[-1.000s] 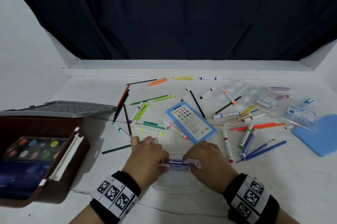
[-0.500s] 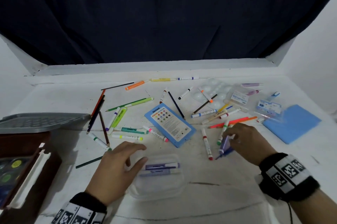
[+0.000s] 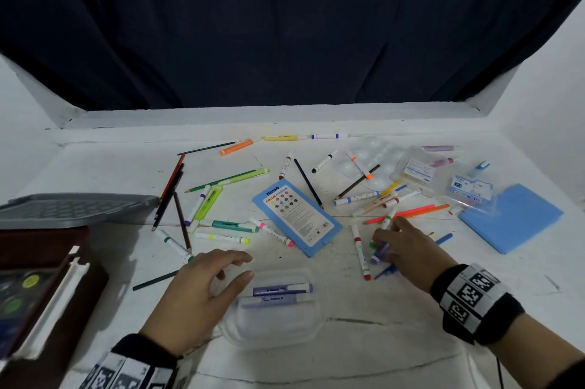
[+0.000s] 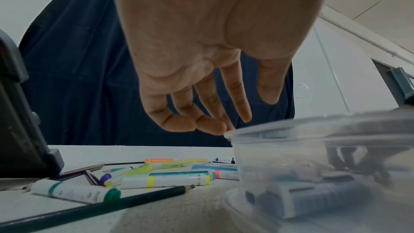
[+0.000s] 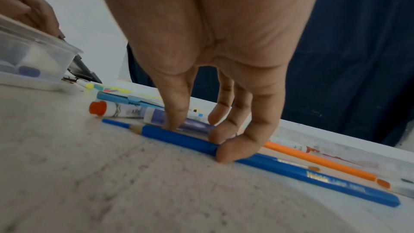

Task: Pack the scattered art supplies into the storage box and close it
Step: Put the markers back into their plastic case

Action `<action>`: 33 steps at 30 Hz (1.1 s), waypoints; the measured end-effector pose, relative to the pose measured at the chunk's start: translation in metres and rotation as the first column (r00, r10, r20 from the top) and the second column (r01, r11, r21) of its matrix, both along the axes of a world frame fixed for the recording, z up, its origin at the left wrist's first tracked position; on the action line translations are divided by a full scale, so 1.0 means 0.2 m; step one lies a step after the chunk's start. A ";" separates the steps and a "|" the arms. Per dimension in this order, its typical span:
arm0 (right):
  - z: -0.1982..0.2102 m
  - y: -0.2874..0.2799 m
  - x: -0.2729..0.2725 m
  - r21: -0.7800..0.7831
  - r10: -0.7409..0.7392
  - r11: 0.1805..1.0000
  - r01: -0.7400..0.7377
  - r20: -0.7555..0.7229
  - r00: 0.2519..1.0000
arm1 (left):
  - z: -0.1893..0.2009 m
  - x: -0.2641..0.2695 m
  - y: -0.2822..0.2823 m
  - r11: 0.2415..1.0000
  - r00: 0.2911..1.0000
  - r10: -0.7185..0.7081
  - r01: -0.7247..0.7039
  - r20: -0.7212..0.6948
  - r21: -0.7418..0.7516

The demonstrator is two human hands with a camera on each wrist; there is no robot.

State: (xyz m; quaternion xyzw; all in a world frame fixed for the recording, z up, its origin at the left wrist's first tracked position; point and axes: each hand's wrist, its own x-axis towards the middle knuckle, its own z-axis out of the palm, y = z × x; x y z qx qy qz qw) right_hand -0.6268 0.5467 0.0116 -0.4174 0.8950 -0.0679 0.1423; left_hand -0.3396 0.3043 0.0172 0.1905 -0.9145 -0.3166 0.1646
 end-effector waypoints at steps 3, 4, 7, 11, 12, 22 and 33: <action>0.01 -0.02 0.00 0.001 0.020 1.000 -0.020 -0.037 0.999 | 0.00 0.01 -0.01 1.000 1.000 -0.003 0.003 0.012 -0.013; 0.01 -0.02 0.00 -0.009 0.023 1.000 -0.023 -0.040 0.999 | 0.00 0.02 -0.01 1.000 1.000 -0.002 0.002 0.010 -0.014; 0.02 -0.05 0.01 -0.080 0.006 0.997 -0.006 -0.007 1.000 | 0.01 0.03 0.00 0.999 1.000 0.018 -0.019 0.014 0.026; 0.03 -0.10 0.06 -0.269 0.016 0.963 -0.013 0.010 1.000 | 0.02 0.04 0.00 0.997 1.000 0.028 -0.028 0.004 0.076; 0.04 -0.11 0.08 -0.331 0.023 0.943 -0.020 0.005 1.000 | 0.02 0.04 -0.01 0.996 0.999 0.032 -0.032 0.003 0.087; 0.17 -0.21 0.26 -0.720 0.041 0.534 0.442 0.545 0.838 | 0.08 -0.20 -0.29 0.998 0.992 -0.010 0.017 0.126 -0.057; 0.18 -0.13 0.40 -0.572 0.110 0.413 0.709 0.804 0.585 | 0.02 -0.59 -0.45 0.940 0.827 0.032 0.166 0.562 -0.298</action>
